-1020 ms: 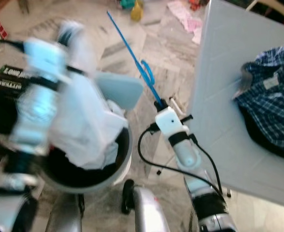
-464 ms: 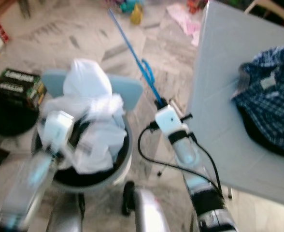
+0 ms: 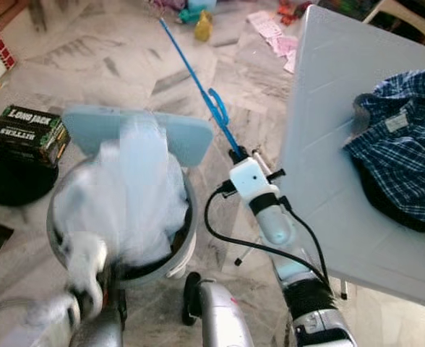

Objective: Hang hanger

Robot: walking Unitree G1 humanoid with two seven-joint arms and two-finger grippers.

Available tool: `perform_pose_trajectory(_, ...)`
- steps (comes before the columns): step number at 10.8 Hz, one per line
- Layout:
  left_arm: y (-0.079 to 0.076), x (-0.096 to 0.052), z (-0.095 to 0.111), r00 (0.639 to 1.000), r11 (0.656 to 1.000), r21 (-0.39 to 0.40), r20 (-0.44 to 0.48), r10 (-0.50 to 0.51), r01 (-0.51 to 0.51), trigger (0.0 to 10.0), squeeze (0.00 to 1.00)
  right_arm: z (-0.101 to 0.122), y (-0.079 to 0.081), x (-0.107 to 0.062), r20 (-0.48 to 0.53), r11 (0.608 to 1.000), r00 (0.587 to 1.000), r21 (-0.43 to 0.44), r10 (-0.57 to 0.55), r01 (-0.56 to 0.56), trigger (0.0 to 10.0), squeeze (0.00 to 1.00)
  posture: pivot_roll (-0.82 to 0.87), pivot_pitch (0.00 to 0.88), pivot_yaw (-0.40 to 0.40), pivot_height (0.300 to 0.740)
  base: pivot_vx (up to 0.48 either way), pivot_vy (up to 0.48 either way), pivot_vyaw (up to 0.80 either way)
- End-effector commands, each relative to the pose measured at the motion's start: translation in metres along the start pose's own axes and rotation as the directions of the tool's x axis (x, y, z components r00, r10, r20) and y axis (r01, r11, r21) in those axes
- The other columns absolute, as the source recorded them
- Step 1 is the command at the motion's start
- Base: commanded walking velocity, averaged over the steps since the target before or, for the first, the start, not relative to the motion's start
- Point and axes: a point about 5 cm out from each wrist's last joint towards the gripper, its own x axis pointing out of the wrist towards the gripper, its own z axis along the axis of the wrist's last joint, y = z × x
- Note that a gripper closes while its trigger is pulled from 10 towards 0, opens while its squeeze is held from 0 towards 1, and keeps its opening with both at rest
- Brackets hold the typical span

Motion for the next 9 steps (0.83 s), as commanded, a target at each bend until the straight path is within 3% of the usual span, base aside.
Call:
perform_pose_trajectory(1,0.004,-0.003,-0.005,0.998,0.998,-0.022,-0.014,0.061,-0.062,0.0,0.0,-0.016,0.004,-0.01,-0.072,1.0,0.997,0.013,0.011,-0.01,10.0,0.0,0.09,0.247,-0.147,0.74,0.0,0.0,0.0)
perform_pose_trajectory(3,0.023,-0.002,0.009,0.963,0.962,-0.124,0.081,0.256,-0.245,0.0,0.0,-0.018,0.004,-0.012,-0.077,1.0,0.997,0.011,0.009,-0.008,10.0,0.0,0.09,0.25,-0.141,0.74,0.0,0.0,0.0)
perform_pose_trajectory(4,0.042,-0.005,0.044,0.894,0.931,-0.074,0.261,0.363,-0.356,0.0,0.0,-0.018,0.008,-0.012,-0.075,1.0,0.997,0.016,0.016,-0.015,10.0,0.0,0.09,0.246,-0.144,0.74,0.0,0.0,0.0)
perform_pose_trajectory(5,0.057,-0.014,0.096,0.805,0.908,-0.031,0.45,0.386,-0.418,0.0,0.0,-0.018,0.008,-0.01,-0.075,1.0,0.997,0.017,0.018,-0.016,10.0,0.0,0.1,0.237,-0.145,0.74,0.0,0.0,0.0)
perform_pose_trajectory(6,0.064,-0.023,0.132,0.75,0.903,0.013,0.562,0.349,-0.43,0.0,0.0,-0.018,0.008,-0.008,-0.076,1.0,0.997,0.018,0.017,-0.016,10.0,0.0,0.11,0.231,-0.142,0.74,0.0,0.0,0.0)
perform_pose_trajectory(7,0.071,-0.04,0.187,0.663,0.872,0.122,0.701,0.262,-0.474,0.0,0.0,-0.018,0.008,-0.005,-0.075,1.0,0.997,0.021,0.014,-0.013,10.0,0.0,0.12,0.226,-0.139,0.74,0.0,0.0,0.0)
perform_pose_trajectory(8,0.065,-0.066,0.268,0.559,0.804,0.28,0.826,0.077,-0.524,0.0,0.0,-0.015,0.013,0.001,-0.067,0.999,0.998,0.034,0.009,-0.007,10.0,0.0,0.14,0.218,-0.126,0.74,0.0,0.0,0.0)
perform_pose_trajectory(9,0.061,-0.077,0.3,0.512,0.766,0.329,0.859,0.001,-0.553,0.0,0.0,-0.014,0.016,0.003,-0.064,0.999,0.998,0.042,0.008,-0.006,10.0,0.0,0.14,0.214,-0.116,0.74,0.0,0.0,0.0)
